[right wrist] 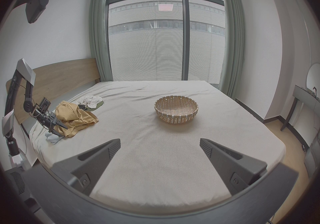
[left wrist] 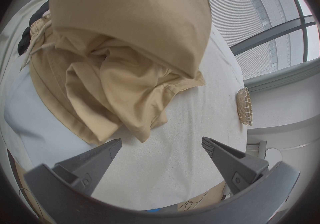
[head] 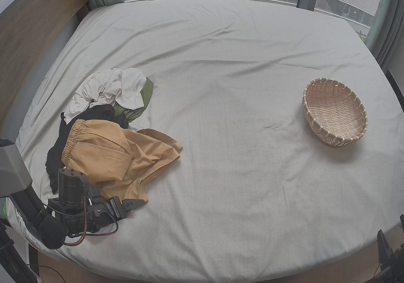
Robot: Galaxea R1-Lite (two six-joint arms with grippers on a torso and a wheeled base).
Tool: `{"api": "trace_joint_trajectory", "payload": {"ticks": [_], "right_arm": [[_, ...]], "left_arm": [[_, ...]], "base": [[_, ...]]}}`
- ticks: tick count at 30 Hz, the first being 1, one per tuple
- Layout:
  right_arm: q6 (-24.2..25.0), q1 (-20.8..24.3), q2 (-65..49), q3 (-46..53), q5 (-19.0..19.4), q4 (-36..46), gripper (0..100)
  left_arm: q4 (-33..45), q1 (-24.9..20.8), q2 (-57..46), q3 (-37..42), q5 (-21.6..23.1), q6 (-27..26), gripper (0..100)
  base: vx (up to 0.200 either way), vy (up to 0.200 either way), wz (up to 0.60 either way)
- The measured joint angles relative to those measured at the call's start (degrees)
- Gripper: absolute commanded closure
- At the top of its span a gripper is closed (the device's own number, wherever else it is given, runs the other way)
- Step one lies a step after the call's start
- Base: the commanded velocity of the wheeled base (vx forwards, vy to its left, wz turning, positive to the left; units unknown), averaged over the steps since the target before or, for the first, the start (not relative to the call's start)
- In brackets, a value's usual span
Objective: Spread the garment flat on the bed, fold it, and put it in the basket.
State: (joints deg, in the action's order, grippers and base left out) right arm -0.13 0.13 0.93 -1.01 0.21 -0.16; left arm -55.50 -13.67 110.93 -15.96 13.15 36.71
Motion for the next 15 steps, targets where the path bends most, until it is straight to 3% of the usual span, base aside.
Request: {"api": "trace_joint_trajectory", "payload": {"ticks": [6, 15], "right_arm": [[0.0, 0.0, 0.0, 0.0, 0.0, 0.0, 0], [0.0, 0.0, 0.0, 0.0, 0.0, 0.0, 0]], "left_arm": [[-2.6, -0.7, 2.0, -0.3, -1.9, 0.5, 0], [-14.2, -2.0, 7.1, -0.7, -4.1, 2.1, 0]], "base": [[0.0, 0.0, 0.0], [0.0, 0.0, 0.0]]}}
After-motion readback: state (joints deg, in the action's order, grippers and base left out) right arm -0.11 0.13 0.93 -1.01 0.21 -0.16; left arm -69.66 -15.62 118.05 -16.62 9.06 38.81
